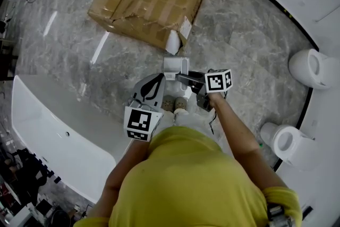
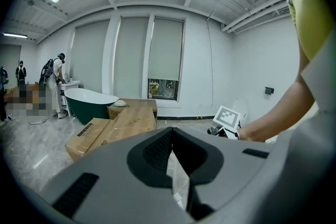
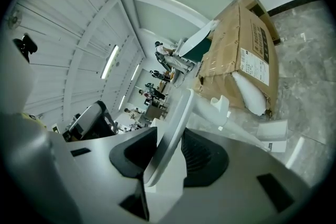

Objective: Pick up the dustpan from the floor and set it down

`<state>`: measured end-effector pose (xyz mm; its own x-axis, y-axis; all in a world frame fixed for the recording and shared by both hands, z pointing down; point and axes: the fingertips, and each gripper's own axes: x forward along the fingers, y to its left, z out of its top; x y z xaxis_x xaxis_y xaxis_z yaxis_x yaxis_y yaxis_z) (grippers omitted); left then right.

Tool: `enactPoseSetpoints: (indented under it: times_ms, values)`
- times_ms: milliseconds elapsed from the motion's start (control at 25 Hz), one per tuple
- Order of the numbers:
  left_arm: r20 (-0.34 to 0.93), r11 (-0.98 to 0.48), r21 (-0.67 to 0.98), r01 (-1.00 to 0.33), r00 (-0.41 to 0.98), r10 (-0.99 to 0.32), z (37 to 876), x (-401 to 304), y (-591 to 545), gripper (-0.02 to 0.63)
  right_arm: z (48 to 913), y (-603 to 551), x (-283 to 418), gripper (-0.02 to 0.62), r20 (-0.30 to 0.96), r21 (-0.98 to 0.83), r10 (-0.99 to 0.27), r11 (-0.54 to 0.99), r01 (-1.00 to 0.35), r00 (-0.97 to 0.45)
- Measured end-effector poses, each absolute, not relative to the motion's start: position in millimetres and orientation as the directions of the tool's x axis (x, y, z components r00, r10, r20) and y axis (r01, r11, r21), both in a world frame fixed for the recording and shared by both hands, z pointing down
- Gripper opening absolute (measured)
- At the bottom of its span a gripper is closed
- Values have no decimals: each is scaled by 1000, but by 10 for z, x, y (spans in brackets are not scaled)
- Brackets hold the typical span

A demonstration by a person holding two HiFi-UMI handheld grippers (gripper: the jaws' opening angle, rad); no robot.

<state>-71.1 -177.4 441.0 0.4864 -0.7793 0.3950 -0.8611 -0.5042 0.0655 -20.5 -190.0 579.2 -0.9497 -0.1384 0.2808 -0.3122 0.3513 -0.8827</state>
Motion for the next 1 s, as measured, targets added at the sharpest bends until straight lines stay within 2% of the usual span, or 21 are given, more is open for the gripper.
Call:
enactPoseSetpoints:
  times_ms: [400, 560, 600, 760, 840, 1000]
  values:
    - [401, -496, 68, -866, 479, -781, 4433, -736, -1819, 2, 6031, -1894, -190, 153, 339, -881, -104, 315, -354, -935]
    - [397, -502, 70, -862, 485, -779, 4442, -708, -1823, 2, 6092, -1814, -122, 155, 418, -857, -113, 281, -433, -901]
    - [396, -503, 70, -861, 487, -779, 4438, -698, -1819, 2, 6085, -1804, -76, 177, 447, -846, -127, 263, -465, -885]
    - [382, -516, 66, -854, 499, -778, 4399, -659, -1823, 2, 5896, -1832, 196, 264, 549, -763, -233, 252, -595, -803]
    - [373, -522, 63, -851, 505, -778, 4385, -647, -1838, 2, 5702, -1900, 326, 259, 572, -694, -324, 299, -655, -753]
    - [347, -530, 52, -847, 513, -785, 4294, -600, -1892, 2, 5153, -2073, 523, 171, 546, -517, -527, 400, -757, -651]
